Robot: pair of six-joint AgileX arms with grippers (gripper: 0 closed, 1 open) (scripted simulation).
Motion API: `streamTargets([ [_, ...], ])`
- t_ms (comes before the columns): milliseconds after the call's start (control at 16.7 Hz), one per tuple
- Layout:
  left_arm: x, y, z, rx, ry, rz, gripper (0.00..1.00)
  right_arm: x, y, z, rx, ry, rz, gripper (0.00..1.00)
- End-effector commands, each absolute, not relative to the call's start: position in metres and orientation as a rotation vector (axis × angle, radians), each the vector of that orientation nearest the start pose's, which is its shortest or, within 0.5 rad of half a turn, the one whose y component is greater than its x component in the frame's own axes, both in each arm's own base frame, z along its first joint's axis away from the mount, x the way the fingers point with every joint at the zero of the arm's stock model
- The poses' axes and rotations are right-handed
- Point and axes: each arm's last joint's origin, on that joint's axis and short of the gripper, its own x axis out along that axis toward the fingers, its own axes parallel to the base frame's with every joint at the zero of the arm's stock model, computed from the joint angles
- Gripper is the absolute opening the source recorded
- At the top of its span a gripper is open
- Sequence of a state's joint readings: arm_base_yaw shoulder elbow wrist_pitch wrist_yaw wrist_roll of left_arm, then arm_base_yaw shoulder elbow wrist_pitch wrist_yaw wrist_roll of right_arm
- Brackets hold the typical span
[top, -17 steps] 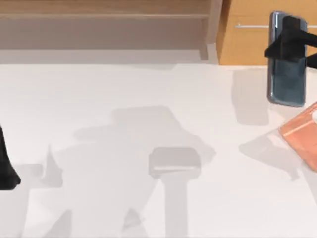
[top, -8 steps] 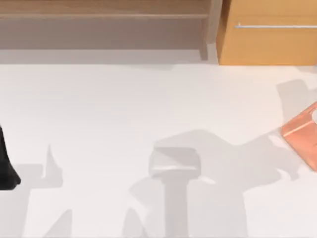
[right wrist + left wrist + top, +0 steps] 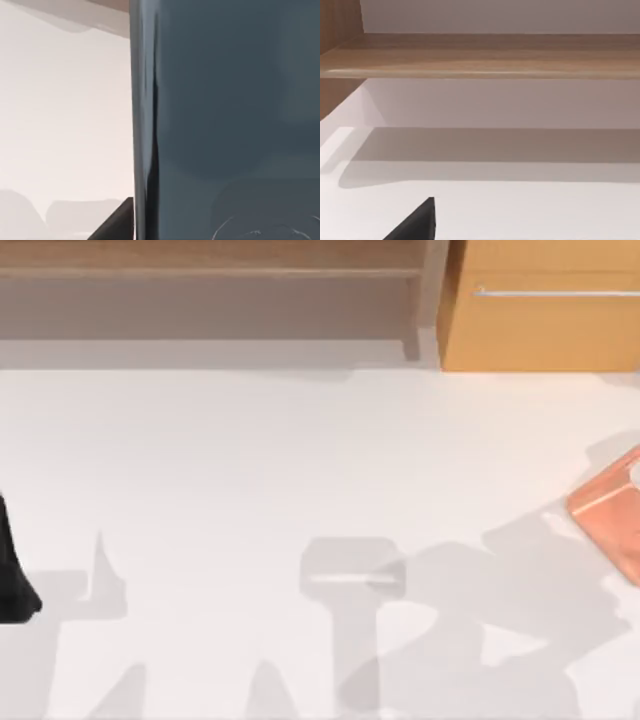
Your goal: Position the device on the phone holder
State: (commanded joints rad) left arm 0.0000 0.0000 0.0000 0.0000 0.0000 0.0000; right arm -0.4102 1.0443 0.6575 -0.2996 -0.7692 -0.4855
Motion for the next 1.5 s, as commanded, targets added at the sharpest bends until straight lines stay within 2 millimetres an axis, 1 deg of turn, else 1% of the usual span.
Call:
streamTargets([
  [300,0.106,-0.001,0.16,0.0,0.0,0.0,1.0,0.196,-0.067,0.224,-0.114,0.45,0.485,0.0],
  [780,0.106,-0.001,0.16,0.0,0.0,0.0,1.0,0.199,-0.063,0.222,-0.121,0.451,0.498,0.0],
  [960,0.106,-0.001,0.16,0.0,0.0,0.0,1.0,0.206,-0.058,0.22,-0.147,0.449,0.491,0.0],
  [1140,0.106,-0.001,0.16,0.0,0.0,0.0,1.0,0.217,-0.052,0.216,-0.159,0.453,0.479,0.0],
  [1320,0.106,-0.001,0.16,0.0,0.0,0.0,1.0,0.228,-0.047,0.208,-0.14,0.454,0.479,0.0],
  [1500,0.106,-0.001,0.16,0.0,0.0,0.0,1.0,0.234,-0.046,0.201,-0.116,0.45,0.484,0.0],
])
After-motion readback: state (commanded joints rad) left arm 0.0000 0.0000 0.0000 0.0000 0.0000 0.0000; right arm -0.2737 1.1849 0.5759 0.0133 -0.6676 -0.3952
